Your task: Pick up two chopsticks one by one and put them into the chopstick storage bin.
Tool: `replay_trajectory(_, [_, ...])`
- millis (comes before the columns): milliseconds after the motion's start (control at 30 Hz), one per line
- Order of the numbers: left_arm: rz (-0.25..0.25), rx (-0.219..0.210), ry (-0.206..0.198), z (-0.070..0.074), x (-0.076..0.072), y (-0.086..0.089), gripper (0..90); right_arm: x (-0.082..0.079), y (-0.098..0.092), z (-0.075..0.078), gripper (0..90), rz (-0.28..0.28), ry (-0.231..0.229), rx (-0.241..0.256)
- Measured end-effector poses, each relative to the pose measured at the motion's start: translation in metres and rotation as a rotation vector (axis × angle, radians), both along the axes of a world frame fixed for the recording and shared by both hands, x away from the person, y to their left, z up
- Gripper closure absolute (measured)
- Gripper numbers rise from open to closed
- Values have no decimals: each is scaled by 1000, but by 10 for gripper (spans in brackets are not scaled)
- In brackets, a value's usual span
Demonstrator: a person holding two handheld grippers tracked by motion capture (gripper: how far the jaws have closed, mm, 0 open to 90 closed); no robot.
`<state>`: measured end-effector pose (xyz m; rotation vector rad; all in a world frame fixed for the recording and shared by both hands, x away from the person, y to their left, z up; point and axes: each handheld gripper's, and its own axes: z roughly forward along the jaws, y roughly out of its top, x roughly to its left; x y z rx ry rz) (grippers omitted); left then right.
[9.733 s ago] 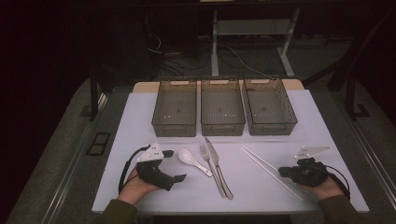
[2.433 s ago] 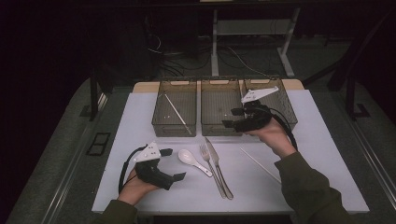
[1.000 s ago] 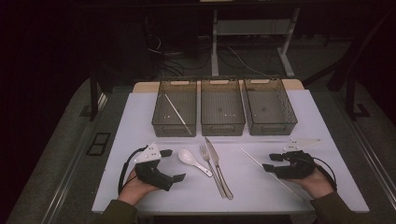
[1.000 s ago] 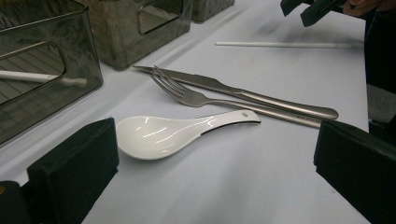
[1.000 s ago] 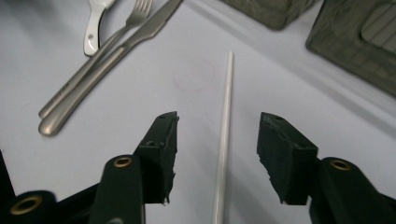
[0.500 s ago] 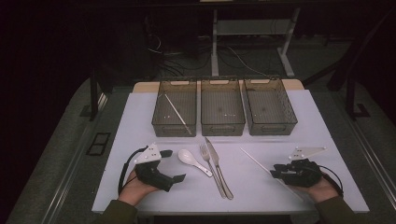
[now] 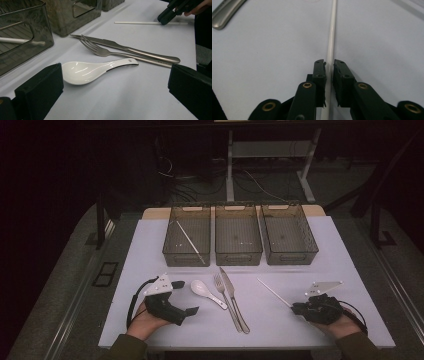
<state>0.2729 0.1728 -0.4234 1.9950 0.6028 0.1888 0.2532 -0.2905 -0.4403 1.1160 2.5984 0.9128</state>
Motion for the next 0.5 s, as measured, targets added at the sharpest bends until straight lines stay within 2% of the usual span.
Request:
replay_trajectory(300, [-2,2,1,0,0,-1,0,-1,3,0,828,1,-15,-32])
replay_trajectory(500, [-2,1,1,0,0,-1,0,-1,4,0,837,-4,-10,-34])
